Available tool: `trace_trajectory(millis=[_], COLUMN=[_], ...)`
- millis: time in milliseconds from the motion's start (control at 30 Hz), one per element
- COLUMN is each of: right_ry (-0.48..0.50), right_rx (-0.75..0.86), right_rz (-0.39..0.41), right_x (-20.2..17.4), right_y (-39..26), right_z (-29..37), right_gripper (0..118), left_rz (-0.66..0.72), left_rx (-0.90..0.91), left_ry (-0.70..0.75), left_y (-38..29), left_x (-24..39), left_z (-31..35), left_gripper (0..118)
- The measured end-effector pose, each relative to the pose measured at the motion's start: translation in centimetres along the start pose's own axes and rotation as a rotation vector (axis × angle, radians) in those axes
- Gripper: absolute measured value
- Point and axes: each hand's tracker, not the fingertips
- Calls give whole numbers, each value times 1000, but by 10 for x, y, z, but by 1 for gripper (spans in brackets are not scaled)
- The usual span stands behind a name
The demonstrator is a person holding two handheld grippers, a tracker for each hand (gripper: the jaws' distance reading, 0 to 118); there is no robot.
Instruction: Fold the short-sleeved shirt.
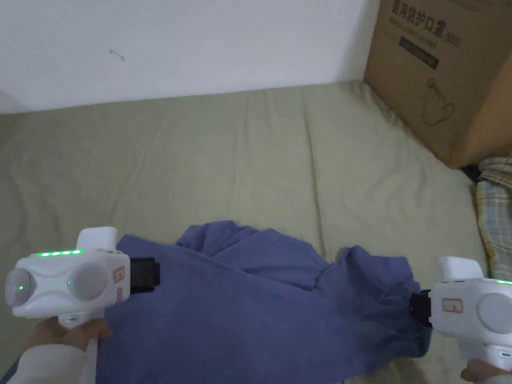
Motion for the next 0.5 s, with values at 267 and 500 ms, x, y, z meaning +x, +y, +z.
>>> trace_trajectory(millis=[267, 500], right_ry=[-38, -65], right_rx=[-50, -59], right_rz=[10, 2], right_x=[1, -9], right_y=[-10, -16], right_z=[-11, -12], right_gripper=[5, 5], left_rz=[25, 105], left_rx=[-102, -182], left_ry=[36, 14], left_y=[65, 65], left_x=[-11, -22], left_z=[-99, -126], left_gripper=[105, 93])
